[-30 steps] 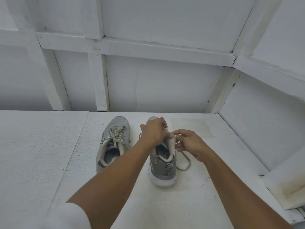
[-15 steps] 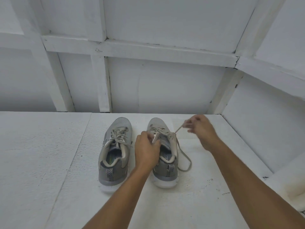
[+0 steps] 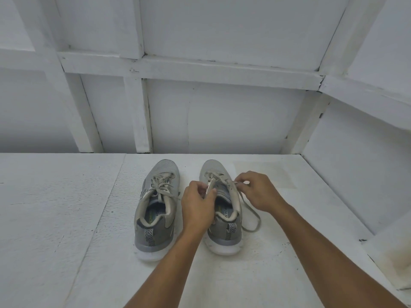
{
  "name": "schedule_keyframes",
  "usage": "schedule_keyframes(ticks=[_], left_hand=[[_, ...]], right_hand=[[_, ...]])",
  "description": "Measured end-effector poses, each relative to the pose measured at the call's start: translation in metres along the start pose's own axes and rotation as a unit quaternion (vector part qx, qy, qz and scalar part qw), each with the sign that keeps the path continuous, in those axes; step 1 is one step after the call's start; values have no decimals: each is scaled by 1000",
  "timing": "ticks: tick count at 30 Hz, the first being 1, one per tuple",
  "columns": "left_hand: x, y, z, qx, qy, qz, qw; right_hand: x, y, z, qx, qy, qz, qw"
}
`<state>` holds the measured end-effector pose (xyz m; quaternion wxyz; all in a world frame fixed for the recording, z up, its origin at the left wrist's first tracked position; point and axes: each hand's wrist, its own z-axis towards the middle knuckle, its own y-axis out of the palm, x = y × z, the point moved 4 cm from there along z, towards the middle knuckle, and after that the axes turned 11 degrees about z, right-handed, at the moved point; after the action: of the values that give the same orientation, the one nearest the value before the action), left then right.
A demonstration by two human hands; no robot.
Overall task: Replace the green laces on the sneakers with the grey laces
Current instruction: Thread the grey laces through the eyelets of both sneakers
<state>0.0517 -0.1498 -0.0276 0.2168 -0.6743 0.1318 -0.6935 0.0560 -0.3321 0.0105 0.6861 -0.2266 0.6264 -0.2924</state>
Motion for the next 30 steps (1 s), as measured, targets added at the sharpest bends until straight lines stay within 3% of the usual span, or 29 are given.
schedule_keyframes(ticks=[3,5,10,16,18,20,23,26,28,30], left_hand=[[-2,1,0,2,0,-5,1000],[-1,1,-1,3,-2,-12,1000],[1,1,-2,5,-9,-5,1000],[21,-2,8,-26,17,76,997],[40,1,19,-40,59,131,989],[65,9,29,-84,124,208,967],[91,33,40,-218,229,387,866],[91,51,48,-305,229,489,784],[91,54,49,-313,232,501,773],[94,53,49,-304,240,474,790]], right_hand=[[1,-10,-1,26,11,56,998],[3,-19,-3,54,57,167,983],[13,-20,-4,111,156,428,883],[19,-16,-8,118,180,496,841],[20,-16,-10,127,182,483,847],[17,-15,-13,122,180,456,863],[13,-13,-16,110,181,416,885],[15,-14,-20,118,194,368,902],[17,-14,-23,98,204,356,907],[17,-13,-26,60,223,337,913]])
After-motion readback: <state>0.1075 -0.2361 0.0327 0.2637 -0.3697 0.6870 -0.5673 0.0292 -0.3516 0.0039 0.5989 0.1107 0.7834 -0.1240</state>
